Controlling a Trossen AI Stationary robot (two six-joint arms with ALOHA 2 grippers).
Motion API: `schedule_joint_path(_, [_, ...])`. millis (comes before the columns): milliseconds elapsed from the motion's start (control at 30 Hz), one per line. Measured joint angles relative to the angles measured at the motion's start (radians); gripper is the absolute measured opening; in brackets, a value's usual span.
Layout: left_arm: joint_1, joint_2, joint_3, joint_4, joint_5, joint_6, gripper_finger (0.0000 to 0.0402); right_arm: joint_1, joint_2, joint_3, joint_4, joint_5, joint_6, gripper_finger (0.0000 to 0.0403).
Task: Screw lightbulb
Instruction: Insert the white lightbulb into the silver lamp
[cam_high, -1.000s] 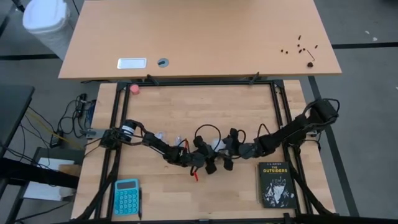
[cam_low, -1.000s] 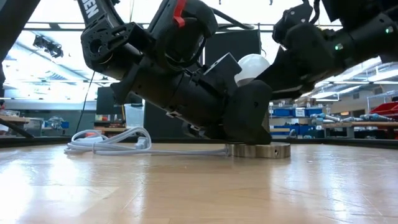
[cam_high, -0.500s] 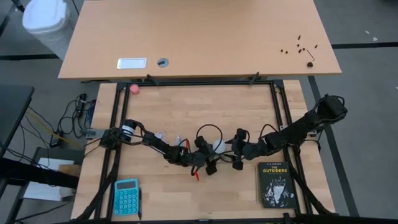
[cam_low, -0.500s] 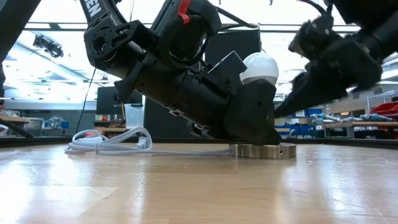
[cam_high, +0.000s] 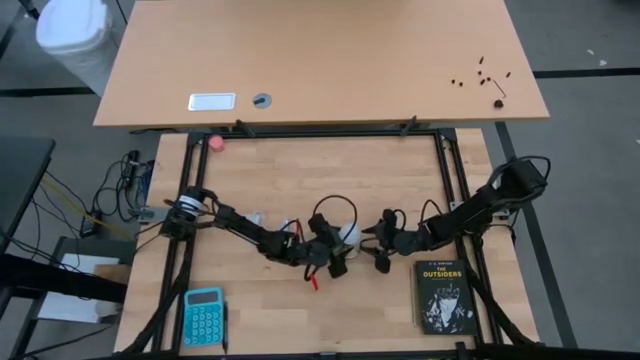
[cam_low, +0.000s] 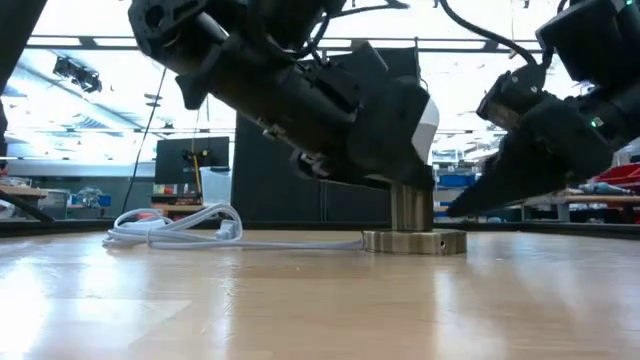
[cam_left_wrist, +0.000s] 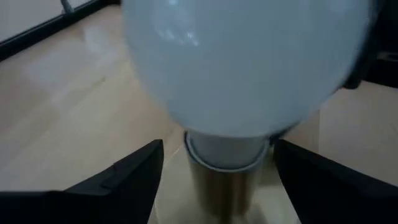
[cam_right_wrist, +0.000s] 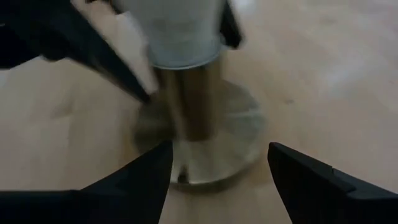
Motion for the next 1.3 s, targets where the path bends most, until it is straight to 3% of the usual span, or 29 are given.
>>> schedule_joint_path(400, [-0.011,-0.032,0.001,-0.009,-0.029,0.031,0.0291,-0.012,0.143,0.016,0.056,-0.030,-0.021,0.0261])
schedule_joint_path(700, [-0.013,-0.039,0.001,-0.050,-0.042,0.021,0.0288,-0.004,0.046,0.015,0.057,-0.041,-0.060,0.0250])
schedule_joint_path(900, [-0.013,-0.039,0.001,-0.045,-0.062,0.022,0.0288,-0.067,0.046,0.046,0.074,-0.085,-0.163,0.0254])
schedule_joint_path(1100, [-0.013,-0.039,0.002,-0.039,-0.064,0.023,0.0288,-0.162,0.164,0.074,0.225,-0.235,-0.231,0.0258])
schedule_joint_path(1300, [-0.013,-0.039,0.002,-0.035,-0.064,0.023,0.0288,-0.188,0.296,0.124,0.337,-0.270,-0.257,0.0255])
